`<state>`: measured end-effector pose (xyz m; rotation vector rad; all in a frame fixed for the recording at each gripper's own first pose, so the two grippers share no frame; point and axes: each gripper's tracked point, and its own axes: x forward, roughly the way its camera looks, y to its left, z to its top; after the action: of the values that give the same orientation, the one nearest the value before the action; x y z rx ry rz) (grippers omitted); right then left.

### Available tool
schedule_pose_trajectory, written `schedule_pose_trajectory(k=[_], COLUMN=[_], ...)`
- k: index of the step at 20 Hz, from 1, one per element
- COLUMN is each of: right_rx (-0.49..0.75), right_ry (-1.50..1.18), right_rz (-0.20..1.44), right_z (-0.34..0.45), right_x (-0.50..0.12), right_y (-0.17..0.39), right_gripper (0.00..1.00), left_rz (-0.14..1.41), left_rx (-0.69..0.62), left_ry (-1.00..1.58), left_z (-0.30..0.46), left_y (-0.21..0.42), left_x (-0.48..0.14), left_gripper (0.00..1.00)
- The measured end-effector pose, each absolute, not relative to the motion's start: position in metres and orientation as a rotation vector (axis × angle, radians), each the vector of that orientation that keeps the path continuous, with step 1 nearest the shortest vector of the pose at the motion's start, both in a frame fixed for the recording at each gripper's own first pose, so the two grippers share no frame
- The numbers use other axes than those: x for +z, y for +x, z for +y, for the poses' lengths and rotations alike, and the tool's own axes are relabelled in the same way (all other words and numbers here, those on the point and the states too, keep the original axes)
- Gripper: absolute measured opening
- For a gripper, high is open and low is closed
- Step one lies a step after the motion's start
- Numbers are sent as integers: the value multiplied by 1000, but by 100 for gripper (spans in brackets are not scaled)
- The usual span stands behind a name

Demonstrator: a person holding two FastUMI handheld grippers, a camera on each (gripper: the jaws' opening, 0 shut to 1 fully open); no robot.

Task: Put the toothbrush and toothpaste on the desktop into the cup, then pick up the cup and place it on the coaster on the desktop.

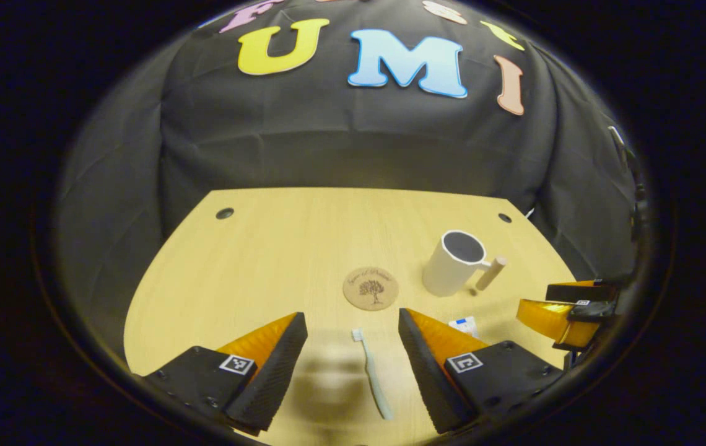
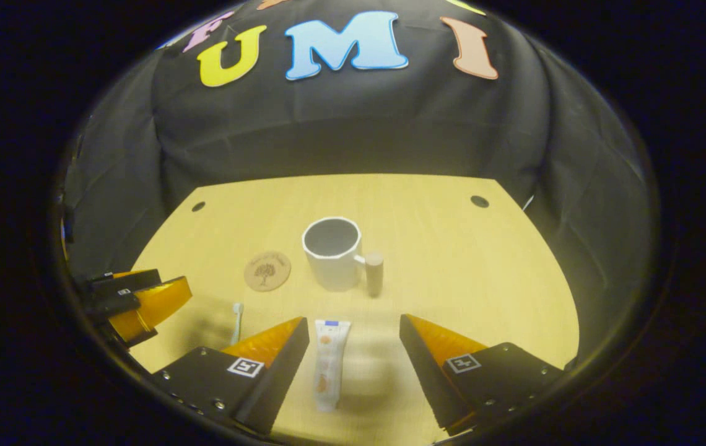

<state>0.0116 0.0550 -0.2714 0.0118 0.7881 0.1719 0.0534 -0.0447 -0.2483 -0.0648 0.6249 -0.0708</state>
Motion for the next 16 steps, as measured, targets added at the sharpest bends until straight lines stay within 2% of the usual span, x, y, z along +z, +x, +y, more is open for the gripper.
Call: schedule_pose_trajectory(k=[12,14,16], right_rx=[203,207,208], right_ry=[22,41,33], right_rz=[1143,1163,1190], right_z=[68,72,73], right_x=[-356,-359,-366], right_y=[-11,-6,-4], right_gripper=[90,81,82], left_rz=[983,1020,1056], left_rx=[-58,-54,-46], left_ry=[-133,-137,-131], left_z=[-54,-55,-55], left_y=[33,34,34], left_x=[-356,-365,-374], left_gripper=[99,99,99])
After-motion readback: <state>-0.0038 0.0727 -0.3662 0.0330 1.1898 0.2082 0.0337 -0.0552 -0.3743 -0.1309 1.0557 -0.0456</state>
